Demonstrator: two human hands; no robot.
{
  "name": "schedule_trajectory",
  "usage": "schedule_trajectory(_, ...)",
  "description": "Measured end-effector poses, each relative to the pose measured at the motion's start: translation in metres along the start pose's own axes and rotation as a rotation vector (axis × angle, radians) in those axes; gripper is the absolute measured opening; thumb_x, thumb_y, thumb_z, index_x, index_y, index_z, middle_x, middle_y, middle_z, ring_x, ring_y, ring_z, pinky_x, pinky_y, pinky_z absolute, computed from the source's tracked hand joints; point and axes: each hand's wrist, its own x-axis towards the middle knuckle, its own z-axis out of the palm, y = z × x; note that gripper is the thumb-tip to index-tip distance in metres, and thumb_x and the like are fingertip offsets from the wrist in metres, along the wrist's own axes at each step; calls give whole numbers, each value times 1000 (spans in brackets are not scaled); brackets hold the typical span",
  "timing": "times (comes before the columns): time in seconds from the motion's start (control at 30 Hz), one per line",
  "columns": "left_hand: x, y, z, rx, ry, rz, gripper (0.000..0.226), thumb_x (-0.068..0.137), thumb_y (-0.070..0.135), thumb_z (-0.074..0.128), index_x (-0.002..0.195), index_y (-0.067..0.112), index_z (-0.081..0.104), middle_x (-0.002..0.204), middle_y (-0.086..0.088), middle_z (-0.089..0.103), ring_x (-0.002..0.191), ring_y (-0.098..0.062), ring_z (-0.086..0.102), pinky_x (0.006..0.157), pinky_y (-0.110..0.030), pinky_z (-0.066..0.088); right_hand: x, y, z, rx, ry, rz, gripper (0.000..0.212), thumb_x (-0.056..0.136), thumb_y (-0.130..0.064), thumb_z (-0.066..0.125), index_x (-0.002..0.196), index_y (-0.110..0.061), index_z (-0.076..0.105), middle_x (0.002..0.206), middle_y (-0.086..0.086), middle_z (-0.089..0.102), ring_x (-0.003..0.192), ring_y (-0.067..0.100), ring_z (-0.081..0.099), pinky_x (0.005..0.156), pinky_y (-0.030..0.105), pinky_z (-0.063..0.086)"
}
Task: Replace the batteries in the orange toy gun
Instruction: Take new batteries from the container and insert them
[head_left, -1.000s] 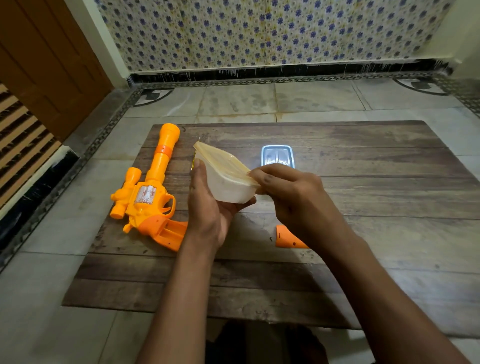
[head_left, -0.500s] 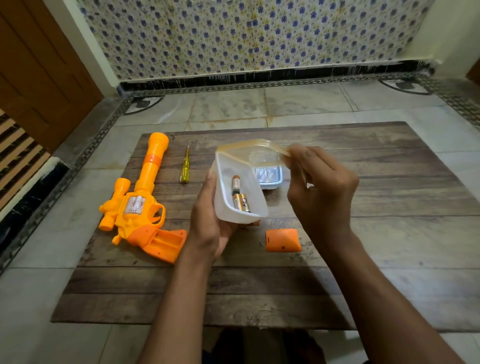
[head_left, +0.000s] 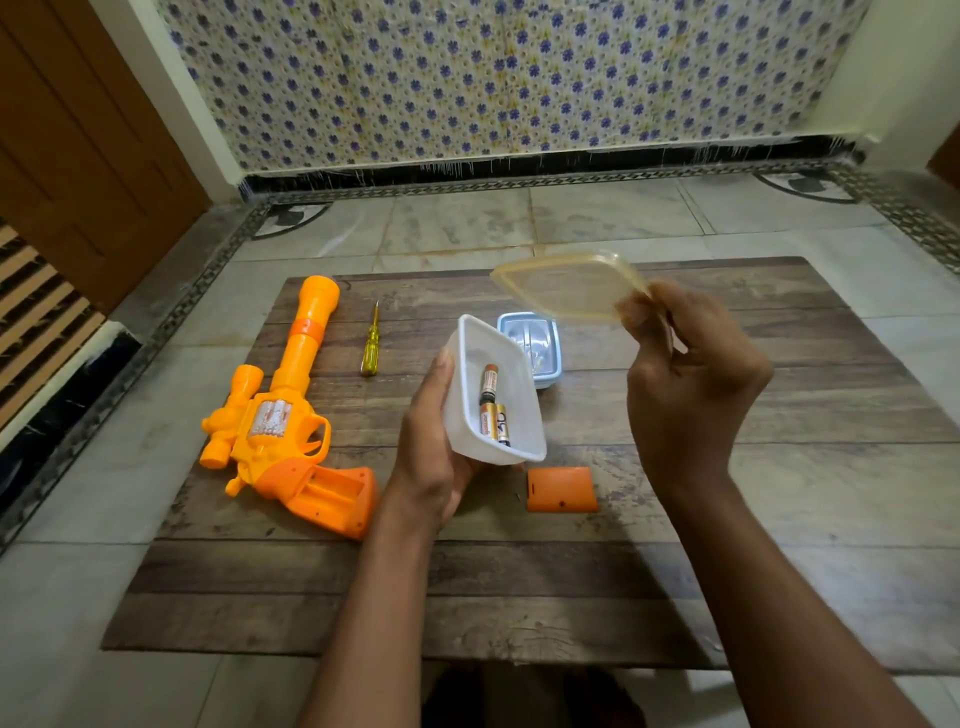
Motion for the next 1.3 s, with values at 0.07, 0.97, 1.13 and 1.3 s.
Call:
schedule_trajectory(0.07,0,1,-1,-20,-2,-4,67,92,58,47,142,15,63,119,-13,75,102,-28,72,74,-45,61,-2,4,0,-77,-21,-61,8,95,2,68,96,1,76,84,9,72,72,8,54,66,14,38)
schedule_trajectory(0.97,-4,1,11,-62,-44,32,49,98,54,43,115,20,74,93,-4,76,75,-22,71,55,-35,55,-13,54,10,-291,-800,159,44,77,20,60,117,4,72,130,23,59,119,38,59,94,32,45)
schedule_trajectory(1.13,-3,-2,14,-53,-53,33,52,100,52,42,126,17,70,97,-6,76,78,-23,71,59,-36,55,-10,48,6,-352,-979,238,38,83,11,57,114,-5,72,151,15,46,140,32,44,104,28,37)
schedule_trajectory(1.3,-7,-4,24,-52,-46,79,58,86,56,51,125,17,70,98,-7,76,78,-22,73,61,-38,56,-6,40,1,-283,-831,253,46,80,10,63,123,-3,72,136,15,63,122,28,60,98,21,38)
